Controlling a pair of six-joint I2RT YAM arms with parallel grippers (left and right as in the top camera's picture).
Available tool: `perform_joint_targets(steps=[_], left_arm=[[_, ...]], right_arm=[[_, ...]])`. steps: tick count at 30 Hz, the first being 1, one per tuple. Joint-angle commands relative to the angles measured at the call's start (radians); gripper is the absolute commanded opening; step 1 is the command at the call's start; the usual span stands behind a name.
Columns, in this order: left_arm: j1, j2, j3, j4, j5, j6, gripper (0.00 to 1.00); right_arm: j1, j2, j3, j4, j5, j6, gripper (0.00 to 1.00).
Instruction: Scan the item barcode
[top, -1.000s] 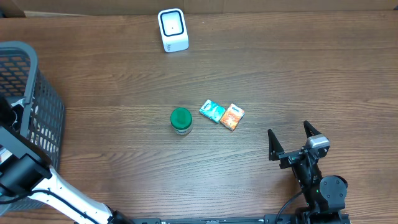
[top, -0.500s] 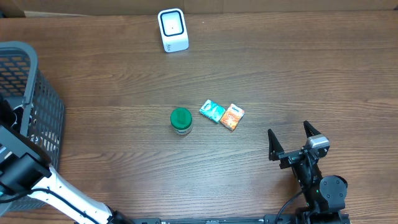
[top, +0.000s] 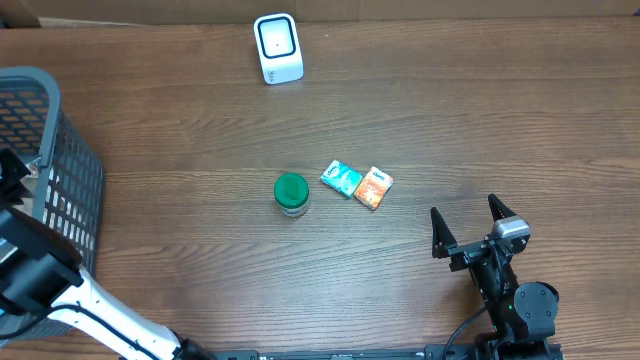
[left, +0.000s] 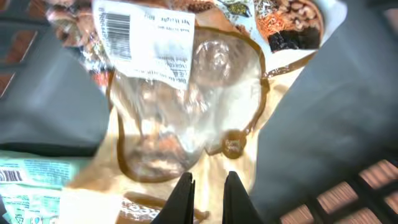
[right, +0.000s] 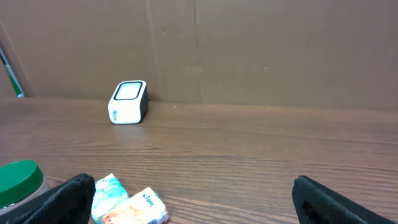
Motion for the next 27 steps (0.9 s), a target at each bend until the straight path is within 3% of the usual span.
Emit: perform_joint_targets(steps=[1,8,13,14,19,24,27], left_arm=[[0.0,-0.078,0.027,-0.005,0.072,-0.029,0.04],[0.0,-0.153,0.027,-0.011,0.074,-0.042,0.05],[0.004,-0.139,-0.009,-0.09,0.008,-0.044,0.67],[0.004,-0.137,-0.029,-0.095,-0.003,-0.043,0.73],[0.02,-0.135,-0.161,-0.055,-0.016,-0.043,0.9],[0.055,-0.135,-0.245,0.008,-0.015,-0.042,1.0],[0.077,-0.135,-0.251,0.022,-0.012,-0.014,1.0]], right_arm=[[0.007,-0.008,-0.011,0.003,0.009,-0.005,1.0],[0.007,-0.008,-0.011,0.003,0.009,-0.005,1.0],[0.007,-0.008,-0.011,0.003,0.009,-0.005,1.0],[0.007,-0.008,-0.011,0.003,0.009,-0.005,1.0],[0.007,-0.008,-0.011,0.003,0.009,-0.005,1.0],[0.007,-0.008,-0.011,0.003,0.009,-0.005,1.0],[0.007,-0.008,-0.011,0.003,0.009,-0.005,1.0]])
